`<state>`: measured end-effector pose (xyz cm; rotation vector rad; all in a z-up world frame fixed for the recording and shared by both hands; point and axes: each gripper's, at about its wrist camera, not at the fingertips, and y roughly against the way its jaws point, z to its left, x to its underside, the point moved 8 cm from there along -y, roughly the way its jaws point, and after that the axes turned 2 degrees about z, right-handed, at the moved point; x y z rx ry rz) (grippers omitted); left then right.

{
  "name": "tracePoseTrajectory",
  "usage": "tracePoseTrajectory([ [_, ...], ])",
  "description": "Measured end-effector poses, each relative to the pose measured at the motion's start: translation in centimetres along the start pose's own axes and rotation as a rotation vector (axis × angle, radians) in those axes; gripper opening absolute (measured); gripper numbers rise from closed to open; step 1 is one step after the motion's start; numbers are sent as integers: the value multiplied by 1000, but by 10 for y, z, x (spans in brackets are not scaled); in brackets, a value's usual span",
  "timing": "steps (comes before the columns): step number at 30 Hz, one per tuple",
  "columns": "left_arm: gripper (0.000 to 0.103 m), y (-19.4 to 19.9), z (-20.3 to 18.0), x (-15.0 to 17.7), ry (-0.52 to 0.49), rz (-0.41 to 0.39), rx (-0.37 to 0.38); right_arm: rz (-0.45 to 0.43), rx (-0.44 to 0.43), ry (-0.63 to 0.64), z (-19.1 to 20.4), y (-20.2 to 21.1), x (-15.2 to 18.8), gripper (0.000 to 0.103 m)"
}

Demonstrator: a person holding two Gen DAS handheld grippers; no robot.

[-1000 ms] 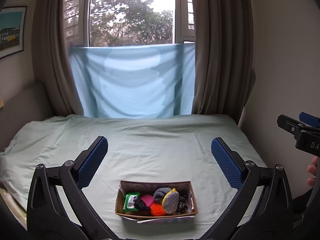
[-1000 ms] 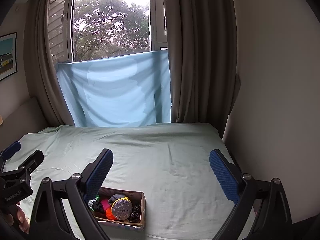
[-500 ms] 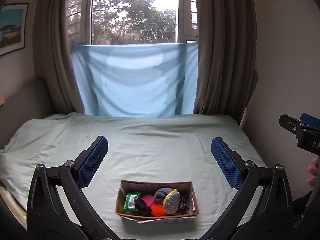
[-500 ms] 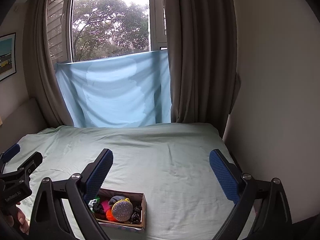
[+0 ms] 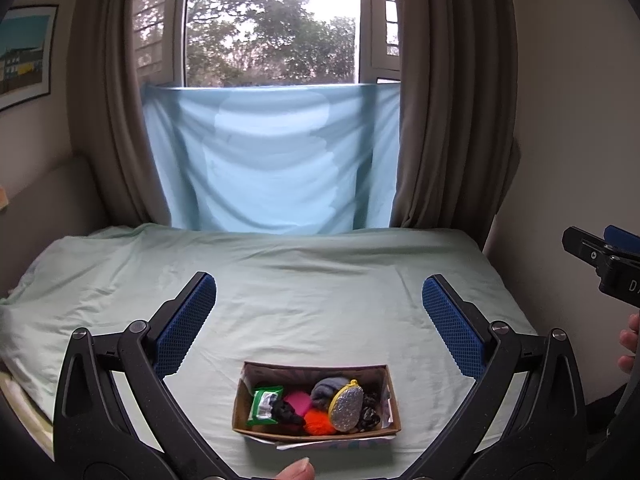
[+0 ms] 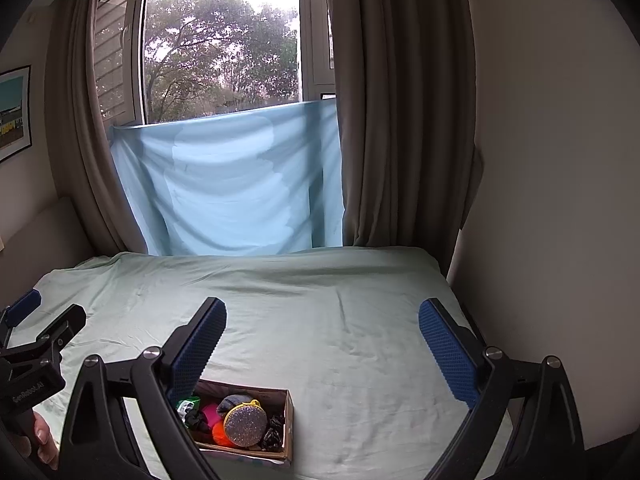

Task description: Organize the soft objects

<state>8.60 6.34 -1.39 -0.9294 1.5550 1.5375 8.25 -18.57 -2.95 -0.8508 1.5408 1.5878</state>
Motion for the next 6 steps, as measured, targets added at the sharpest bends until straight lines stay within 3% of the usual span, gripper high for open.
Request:
tracePoseTrajectory([
  [6, 103, -4, -3, 3, -26, -4, -23, 12, 2, -4, 1, -7, -1, 96],
])
